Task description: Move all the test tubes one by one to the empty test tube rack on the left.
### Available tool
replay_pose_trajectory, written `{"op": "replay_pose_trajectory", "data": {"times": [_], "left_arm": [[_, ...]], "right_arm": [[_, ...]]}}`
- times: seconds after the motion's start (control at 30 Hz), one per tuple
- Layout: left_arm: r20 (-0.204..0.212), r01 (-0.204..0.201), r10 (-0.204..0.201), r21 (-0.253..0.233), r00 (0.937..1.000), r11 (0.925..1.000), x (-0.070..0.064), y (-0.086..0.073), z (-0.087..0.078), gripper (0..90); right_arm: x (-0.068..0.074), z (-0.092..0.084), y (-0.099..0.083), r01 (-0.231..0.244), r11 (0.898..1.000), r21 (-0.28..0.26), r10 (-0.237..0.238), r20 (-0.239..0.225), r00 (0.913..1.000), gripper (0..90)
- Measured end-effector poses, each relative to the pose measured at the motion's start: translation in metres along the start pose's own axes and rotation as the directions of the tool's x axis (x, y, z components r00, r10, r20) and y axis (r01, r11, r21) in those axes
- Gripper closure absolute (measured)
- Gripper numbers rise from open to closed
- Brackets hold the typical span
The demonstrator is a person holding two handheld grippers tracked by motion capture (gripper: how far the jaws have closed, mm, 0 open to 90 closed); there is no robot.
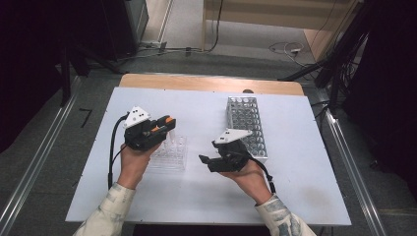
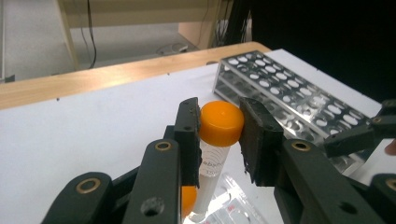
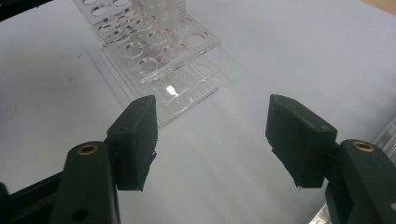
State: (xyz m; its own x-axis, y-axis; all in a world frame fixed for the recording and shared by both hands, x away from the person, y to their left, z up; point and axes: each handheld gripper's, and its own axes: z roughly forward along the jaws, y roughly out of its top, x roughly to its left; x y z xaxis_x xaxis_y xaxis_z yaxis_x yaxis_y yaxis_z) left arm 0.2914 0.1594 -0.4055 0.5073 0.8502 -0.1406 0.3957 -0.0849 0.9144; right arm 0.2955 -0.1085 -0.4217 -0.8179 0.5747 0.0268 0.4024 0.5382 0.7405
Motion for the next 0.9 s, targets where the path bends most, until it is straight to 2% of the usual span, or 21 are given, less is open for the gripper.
{"op": "replay_pose_trajectory", "data": {"times": [0.13, 0.27, 0.37, 0.47, 0.67, 0.73, 0.83, 0.9], "left_arm": [[-0.021, -0.032, 0.033, 0.072, 0.9992, 0.9969, -0.004, -0.009, 0.006, 70.1], [-0.031, -0.055, 0.057, 0.078, 0.9979, 0.9954, -0.007, -0.012, 0.006, 69.9], [-0.028, -0.046, 0.048, 0.078, 0.9985, 0.9959, -0.006, -0.011, 0.005, 68.8], [-0.023, -0.04, 0.042, 0.075, 0.9989, 0.9964, -0.007, -0.01, 0.004, 58.2], [0.0, -0.028, 0.028, 0.055, 0.9996, 0.9981, -0.009, -0.007, 0.0, 50.4], [0.005, -0.016, 0.015, 0.043, 0.9999, 0.999, -0.01, -0.006, -0.002, 46.2], [0.036, 0.013, -0.014, 0.04, 0.9993, 0.9991, -0.008, -0.005, -0.003, 41.6], [0.038, 0.018, -0.02, 0.043, 0.9991, 0.9989, -0.009, -0.005, -0.005, 39.4]], "right_arm": [[0.0, 0.001, 0.0, -0.004, 1.0, 0.005, 0.004, -0.003, 1.0, 32.7], [0.0, 0.003, 0.0, 0.002, 1.0, 0.008, -0.002, -0.001, 1.0, 32.7], [0.0, 0.003, 0.0, 0.003, 1.0, 0.009, -0.004, 0.001, 1.0, 32.7], [0.0, 0.001, 0.0, -0.004, 1.0, 0.0, 0.004, -0.001, 1.0, 32.9], [0.0, 0.001, 0.0, -0.004, 1.0, -0.003, 0.004, 0.002, 1.0, 32.9], [-0.001, 0.001, 0.0, -0.003, 1.0, -0.01, 0.003, 0.008, 1.0, 32.9], [-0.003, 0.001, -0.001, -0.012, 1.0, -0.014, 0.012, 0.015, 0.9998, 32.9], [-0.004, 0.0, -0.001, -0.015, 1.0, -0.019, 0.016, 0.018, 0.9997, 32.9]]}}
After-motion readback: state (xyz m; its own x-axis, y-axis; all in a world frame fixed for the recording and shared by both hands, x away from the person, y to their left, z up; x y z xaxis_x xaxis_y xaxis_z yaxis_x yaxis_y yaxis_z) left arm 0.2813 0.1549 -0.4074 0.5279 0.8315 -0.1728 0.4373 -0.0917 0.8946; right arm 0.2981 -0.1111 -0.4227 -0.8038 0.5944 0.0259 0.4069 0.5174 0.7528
